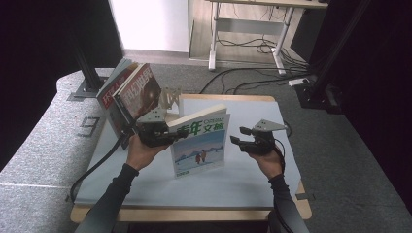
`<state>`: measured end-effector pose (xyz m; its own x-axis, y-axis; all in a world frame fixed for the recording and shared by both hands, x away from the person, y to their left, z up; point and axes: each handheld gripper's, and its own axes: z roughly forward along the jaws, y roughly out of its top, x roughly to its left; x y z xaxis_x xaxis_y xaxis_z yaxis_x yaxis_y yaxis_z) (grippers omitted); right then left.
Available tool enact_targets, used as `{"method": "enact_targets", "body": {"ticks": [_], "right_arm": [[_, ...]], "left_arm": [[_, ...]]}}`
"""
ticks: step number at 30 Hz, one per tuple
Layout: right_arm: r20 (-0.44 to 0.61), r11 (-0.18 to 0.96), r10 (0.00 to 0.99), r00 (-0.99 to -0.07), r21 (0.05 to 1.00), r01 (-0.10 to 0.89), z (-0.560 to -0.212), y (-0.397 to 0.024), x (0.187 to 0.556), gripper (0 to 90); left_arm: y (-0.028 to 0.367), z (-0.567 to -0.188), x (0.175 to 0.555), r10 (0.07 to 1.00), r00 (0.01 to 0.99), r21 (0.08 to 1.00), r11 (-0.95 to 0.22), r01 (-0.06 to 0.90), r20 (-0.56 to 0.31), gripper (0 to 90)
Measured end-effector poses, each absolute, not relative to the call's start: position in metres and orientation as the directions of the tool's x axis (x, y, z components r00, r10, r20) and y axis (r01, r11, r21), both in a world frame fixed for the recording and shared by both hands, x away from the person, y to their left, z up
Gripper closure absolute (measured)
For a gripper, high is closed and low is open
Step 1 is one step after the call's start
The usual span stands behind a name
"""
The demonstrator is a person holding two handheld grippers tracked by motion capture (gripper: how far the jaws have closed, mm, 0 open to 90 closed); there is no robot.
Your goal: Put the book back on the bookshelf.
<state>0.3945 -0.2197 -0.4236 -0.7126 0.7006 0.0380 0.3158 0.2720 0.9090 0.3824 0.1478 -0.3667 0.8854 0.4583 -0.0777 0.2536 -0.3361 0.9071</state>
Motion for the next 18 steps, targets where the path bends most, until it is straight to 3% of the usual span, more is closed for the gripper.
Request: {"method": "enact_targets", "body": {"ticks": [18], "right_arm": [[0.03, 0.368, 0.781, -0.624, 0.785, 0.498, -0.494, -0.252, 0.392, 21.0]], "left_arm": [[0.147, -0.368, 0.383, 0.485, 0.869, 0.911, -0.307, 0.277, -0.101, 73.8]]}}
